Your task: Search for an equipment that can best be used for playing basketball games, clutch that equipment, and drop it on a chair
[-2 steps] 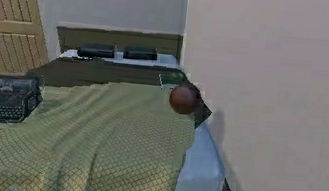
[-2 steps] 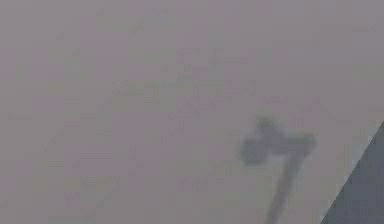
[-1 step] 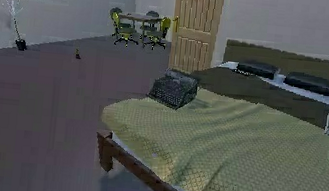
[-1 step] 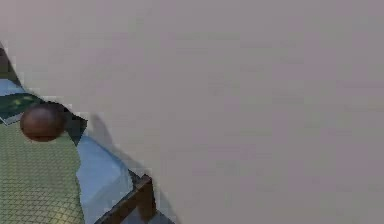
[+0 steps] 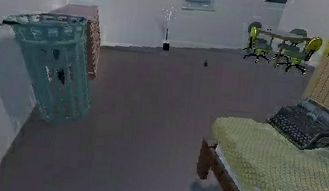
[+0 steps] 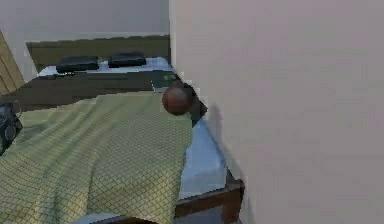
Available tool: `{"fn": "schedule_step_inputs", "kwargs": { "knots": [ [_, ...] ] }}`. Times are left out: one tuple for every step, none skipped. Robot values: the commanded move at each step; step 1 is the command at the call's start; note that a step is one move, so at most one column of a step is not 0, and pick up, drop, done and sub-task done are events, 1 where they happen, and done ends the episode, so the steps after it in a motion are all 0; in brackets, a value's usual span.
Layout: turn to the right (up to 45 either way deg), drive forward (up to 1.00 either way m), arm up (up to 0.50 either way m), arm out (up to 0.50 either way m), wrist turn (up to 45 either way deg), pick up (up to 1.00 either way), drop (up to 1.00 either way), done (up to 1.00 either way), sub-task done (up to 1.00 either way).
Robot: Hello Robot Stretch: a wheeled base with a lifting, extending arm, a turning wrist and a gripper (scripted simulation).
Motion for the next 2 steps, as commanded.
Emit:
{"fn": "schedule_step_inputs", "kwargs": {
  "knots": [
    [45.0, 0.00, 0.00, 0.00, 0.0, 0.00, 0.00, 0.00, 0.00],
    [45.0, 0.00, 0.00, 0.00, 0.0, 0.00, 0.00, 0.00, 0.00]
  ]
}}
